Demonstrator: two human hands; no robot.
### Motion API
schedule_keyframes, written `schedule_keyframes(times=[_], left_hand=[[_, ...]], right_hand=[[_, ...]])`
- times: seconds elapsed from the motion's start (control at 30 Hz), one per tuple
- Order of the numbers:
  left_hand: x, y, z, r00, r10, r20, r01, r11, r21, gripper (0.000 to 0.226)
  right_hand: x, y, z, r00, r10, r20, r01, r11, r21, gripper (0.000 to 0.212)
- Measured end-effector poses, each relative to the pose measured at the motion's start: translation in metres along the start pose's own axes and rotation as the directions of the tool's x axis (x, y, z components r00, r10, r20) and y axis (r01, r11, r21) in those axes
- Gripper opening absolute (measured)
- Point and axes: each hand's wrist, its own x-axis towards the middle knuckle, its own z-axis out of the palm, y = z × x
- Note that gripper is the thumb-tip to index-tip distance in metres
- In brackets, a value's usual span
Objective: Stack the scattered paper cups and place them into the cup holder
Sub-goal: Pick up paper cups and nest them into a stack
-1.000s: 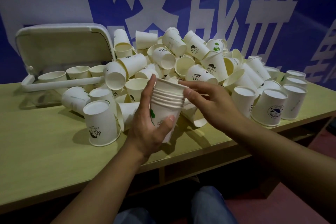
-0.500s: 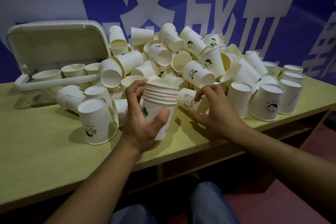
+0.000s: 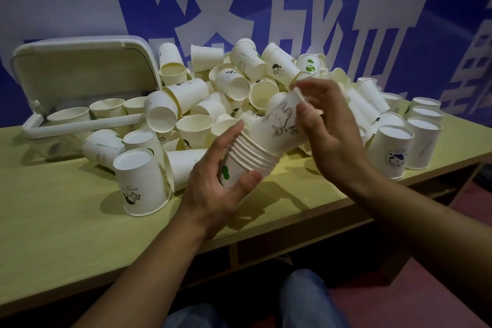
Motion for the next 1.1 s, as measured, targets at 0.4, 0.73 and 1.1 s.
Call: schedule_keyframes(times=[0.4,0.73,1.1], left_hand=[[-0.001,-0.001,-0.003,0.996,0.067,-0.052,-0.064,0.996,0.062,0.061],[-0.027,0.0,-0.037,0.97,0.033,-0.243,-0.018,0.998,0.063,0.058],[-0.032,-0.002,-0.045,0.968,-0.045,-0.247,0.06,0.997,0.054,0.056]], right_hand=[[-0.005,-0.005,0.036,0.918,0.029,0.396,0.016,0.994,-0.108,0.054],[0.009,0.019,0.052,0.954,0.235,0.185,-0.177,0.943,-0.281,0.061],[0.01,0.043,0.095,0.947,0.298,0.118,-0.27,0.941,-0.204,0.079]])
